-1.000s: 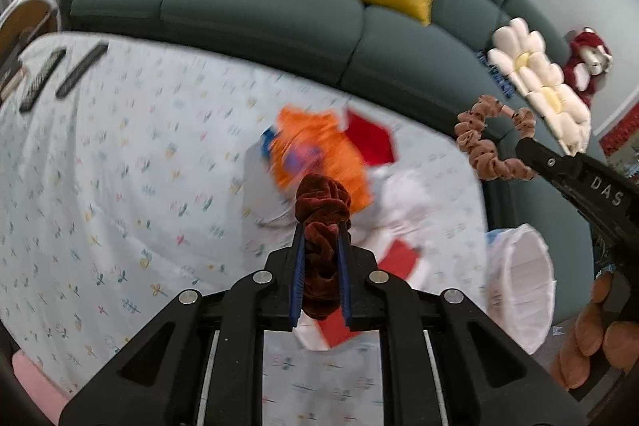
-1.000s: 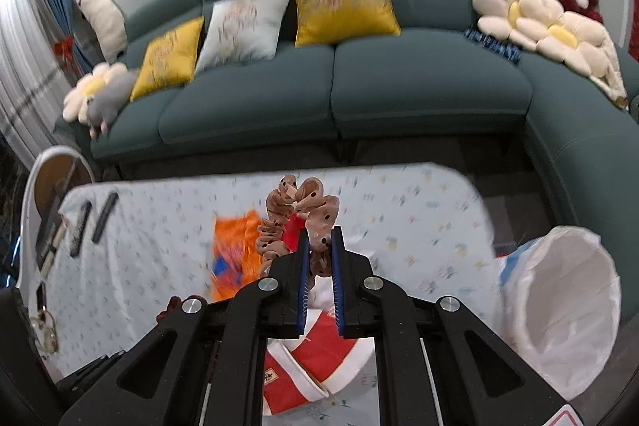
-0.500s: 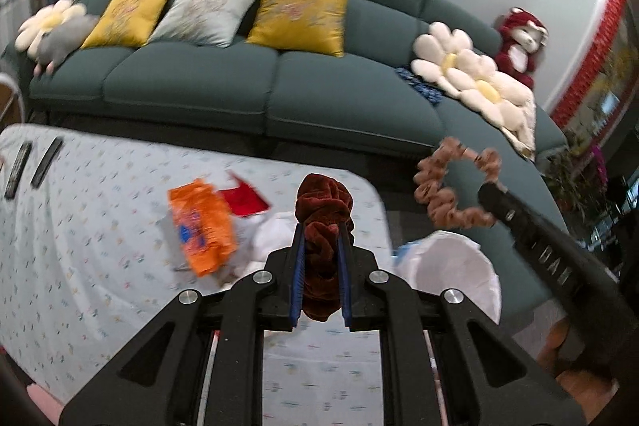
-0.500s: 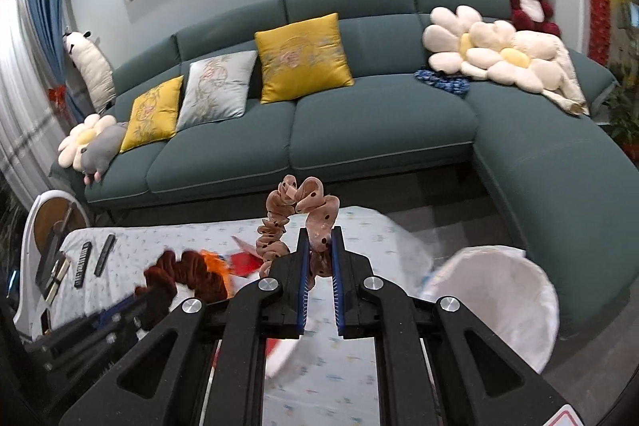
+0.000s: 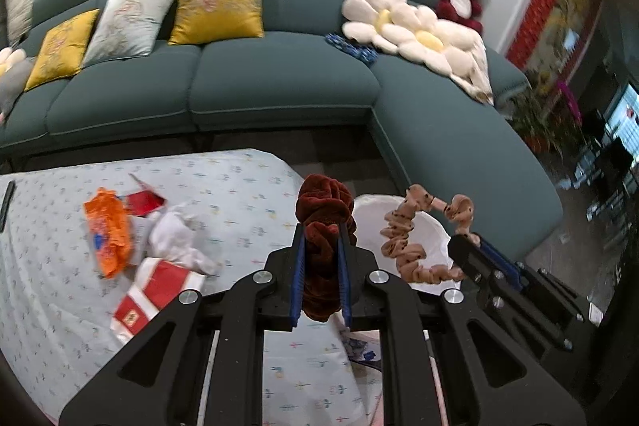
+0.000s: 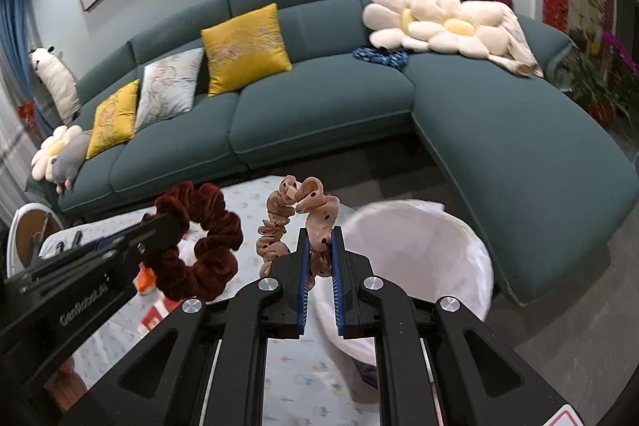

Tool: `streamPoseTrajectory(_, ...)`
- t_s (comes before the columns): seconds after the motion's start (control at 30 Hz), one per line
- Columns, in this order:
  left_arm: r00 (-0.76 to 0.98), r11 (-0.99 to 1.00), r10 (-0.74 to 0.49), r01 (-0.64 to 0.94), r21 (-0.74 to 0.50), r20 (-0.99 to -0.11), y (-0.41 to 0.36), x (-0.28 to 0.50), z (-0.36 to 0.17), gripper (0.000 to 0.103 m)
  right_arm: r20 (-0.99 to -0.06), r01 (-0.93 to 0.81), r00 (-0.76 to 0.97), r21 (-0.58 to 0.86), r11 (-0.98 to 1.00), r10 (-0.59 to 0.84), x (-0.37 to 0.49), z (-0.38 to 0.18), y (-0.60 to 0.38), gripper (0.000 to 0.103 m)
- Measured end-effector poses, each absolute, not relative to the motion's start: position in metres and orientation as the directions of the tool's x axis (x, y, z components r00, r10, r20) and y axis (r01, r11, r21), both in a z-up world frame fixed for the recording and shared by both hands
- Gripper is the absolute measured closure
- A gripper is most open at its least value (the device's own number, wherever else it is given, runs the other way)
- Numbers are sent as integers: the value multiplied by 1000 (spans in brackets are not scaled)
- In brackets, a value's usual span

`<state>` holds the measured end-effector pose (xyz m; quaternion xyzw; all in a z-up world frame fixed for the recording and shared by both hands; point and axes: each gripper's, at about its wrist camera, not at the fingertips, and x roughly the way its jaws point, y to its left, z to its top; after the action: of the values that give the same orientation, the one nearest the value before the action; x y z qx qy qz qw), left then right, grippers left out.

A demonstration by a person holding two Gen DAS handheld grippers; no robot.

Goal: Collect trash
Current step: 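Lift both scrunchies and carry them over the white trash bin, then open both grippers over the bin to drop the scrunchies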

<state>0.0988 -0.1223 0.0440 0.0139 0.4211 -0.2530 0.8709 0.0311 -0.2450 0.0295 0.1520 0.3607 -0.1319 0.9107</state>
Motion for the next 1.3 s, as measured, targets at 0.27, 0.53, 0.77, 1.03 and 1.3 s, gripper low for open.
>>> streamPoseTrajectory(0.27, 459, 844, -433, 508, -171, -776, -174, 100, 17, 89, -739, 408, 659, 196, 892, -139, 23, -7, -282, 93)
streamPoseTrajectory(0.53, 393, 813, -445, 554, -180, -804, -215, 108, -7, 89, -767, 460, 624, 203, 865, -152, 24, -30, -314, 93)
streamPoseTrajectory(0.77, 364, 803, -453, 563, -196, -814, -231, 115, -19, 70, -782, 486, 602, 197, 851, -162, 30, -41, -325, 86)
streamPoseTrajectory(1.03, 383, 822, -443, 535, -197, -811, -222, 123, -20, 60, -779, 512, 599, 196, 836, -184, 32, -42, -327, 77)
streamPoseTrajectory(1.3, 396, 850, -430, 481, -216, -811, -193, 128, -19, 59, -776, 491, 603, 181, 852, -183, 35, -35, -311, 73)
